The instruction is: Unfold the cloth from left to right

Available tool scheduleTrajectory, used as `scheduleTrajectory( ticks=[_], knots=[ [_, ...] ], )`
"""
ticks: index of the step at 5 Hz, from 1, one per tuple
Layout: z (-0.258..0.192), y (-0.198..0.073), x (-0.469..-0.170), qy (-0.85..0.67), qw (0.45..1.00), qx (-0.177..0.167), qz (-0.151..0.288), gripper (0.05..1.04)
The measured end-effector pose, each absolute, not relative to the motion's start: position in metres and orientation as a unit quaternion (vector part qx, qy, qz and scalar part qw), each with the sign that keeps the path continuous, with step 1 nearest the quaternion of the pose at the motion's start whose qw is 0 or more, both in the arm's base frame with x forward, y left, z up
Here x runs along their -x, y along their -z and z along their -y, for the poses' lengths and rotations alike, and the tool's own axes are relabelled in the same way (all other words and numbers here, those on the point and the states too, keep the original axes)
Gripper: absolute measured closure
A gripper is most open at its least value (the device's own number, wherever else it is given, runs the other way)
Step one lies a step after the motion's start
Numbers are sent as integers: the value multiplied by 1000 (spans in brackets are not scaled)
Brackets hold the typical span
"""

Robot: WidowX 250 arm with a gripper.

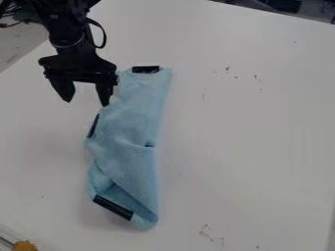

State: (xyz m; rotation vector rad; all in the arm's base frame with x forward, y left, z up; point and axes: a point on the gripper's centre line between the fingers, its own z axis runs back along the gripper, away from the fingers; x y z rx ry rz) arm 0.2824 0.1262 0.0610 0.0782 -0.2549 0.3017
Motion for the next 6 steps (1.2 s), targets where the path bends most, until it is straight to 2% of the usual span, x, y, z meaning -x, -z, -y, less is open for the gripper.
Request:
scheduleTrajectory(
  ticks=[1,3,5,6],
  knots=[
    [-135,-57,-279,-155,979,-29,131,83],
    [-130,-34,-277,-161,982,1,103,83],
    [-126,-19,-280,-161,982,20,97,86],
    [-126,-8,-280,-164,981,30,94,130]
  ],
)
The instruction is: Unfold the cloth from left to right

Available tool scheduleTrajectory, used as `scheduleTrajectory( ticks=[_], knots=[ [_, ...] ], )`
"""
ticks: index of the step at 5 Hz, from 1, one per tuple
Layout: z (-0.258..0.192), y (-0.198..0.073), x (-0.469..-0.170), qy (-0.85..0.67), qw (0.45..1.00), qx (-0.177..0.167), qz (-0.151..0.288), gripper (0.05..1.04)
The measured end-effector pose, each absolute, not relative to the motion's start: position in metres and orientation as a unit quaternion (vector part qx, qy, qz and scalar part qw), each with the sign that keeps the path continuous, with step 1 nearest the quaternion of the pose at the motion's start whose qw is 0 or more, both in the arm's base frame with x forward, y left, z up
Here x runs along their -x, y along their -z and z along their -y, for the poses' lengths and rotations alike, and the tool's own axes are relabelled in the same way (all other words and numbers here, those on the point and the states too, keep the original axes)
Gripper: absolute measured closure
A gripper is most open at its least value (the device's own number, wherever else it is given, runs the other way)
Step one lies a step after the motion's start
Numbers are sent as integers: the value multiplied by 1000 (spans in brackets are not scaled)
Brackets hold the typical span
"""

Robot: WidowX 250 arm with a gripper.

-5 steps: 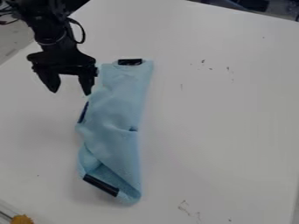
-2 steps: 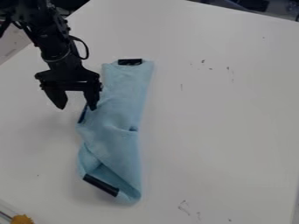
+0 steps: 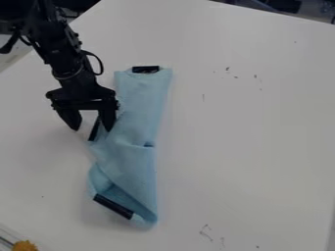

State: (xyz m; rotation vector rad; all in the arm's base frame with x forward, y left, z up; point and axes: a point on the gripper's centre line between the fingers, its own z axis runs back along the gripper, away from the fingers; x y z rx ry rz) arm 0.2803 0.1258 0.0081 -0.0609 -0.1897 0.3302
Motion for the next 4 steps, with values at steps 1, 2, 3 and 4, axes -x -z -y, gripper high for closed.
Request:
scheduleTrajectory(
  ticks=[1,2,3,4],
  knots=[
    [-130,-7,-282,-162,982,30,95,408],
    [-132,-7,-282,-157,983,28,86,713],
    [-131,-10,-285,-147,986,19,81,913],
    [-127,-22,-292,-130,988,5,80,1007]
  ],
)
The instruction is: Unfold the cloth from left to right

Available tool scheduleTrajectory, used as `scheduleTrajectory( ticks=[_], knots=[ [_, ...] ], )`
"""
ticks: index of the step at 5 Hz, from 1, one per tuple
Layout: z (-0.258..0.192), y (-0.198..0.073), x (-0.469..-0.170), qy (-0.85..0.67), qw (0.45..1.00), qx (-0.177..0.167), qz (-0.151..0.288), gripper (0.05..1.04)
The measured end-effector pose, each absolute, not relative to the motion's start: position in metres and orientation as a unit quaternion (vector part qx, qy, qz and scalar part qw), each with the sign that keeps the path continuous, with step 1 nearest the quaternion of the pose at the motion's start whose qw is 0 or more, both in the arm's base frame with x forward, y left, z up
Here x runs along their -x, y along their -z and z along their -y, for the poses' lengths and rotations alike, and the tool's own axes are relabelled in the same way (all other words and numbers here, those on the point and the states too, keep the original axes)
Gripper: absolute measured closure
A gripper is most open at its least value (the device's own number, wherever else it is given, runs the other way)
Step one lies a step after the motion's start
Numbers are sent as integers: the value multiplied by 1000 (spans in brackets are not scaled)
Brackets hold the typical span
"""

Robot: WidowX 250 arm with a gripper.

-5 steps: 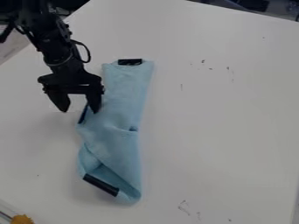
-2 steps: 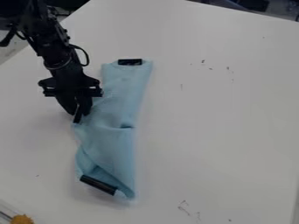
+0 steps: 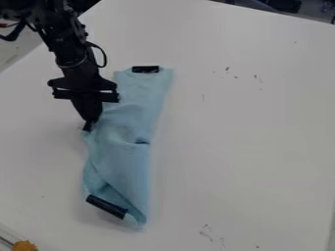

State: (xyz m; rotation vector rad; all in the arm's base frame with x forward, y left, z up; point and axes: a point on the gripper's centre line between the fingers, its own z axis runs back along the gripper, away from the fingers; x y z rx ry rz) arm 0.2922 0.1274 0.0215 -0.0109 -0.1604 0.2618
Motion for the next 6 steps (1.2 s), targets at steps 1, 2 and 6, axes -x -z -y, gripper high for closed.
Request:
scheduleTrajectory(
  ticks=[1,2,6],
  knots=[
    [-116,-55,-309,-111,989,-20,98,1020],
    [-86,-84,-323,-92,990,-24,105,1020],
    [33,-101,-349,-114,983,16,142,1021]
  ],
)
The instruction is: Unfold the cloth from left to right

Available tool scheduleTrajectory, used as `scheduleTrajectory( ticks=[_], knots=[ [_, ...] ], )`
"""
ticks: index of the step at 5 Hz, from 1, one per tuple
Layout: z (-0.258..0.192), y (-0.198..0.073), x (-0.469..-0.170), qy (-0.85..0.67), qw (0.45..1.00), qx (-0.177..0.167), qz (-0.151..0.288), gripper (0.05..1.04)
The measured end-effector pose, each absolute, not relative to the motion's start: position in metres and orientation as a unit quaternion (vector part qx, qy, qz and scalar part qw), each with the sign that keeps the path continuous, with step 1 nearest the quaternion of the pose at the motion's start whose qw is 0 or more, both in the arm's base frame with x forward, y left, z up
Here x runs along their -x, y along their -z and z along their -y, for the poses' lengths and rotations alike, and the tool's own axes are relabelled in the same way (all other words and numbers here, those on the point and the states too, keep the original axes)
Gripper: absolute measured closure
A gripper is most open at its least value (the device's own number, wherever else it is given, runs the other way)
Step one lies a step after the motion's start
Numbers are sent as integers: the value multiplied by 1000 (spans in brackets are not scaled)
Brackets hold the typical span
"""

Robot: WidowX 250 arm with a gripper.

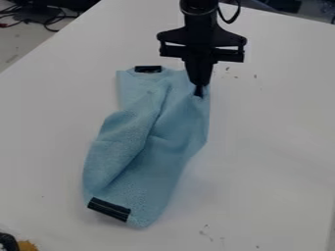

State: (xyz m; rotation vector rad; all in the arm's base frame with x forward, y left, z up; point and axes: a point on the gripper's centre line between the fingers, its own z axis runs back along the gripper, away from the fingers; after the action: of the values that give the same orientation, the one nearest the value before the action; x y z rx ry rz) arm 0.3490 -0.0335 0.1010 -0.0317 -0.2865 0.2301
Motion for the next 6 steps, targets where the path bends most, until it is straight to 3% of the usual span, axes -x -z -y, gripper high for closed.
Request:
scheduleTrajectory(
  ticks=[1,2,4,5,6],
  knots=[
    [52,-89,-356,-118,981,23,155,1004],
    [63,-74,-362,-125,979,32,157,851],
    [80,-82,-371,-125,978,47,159,280],
    [88,-86,-369,-128,979,52,153,76],
    [90,-95,-370,-112,982,45,145,76]
  ],
)
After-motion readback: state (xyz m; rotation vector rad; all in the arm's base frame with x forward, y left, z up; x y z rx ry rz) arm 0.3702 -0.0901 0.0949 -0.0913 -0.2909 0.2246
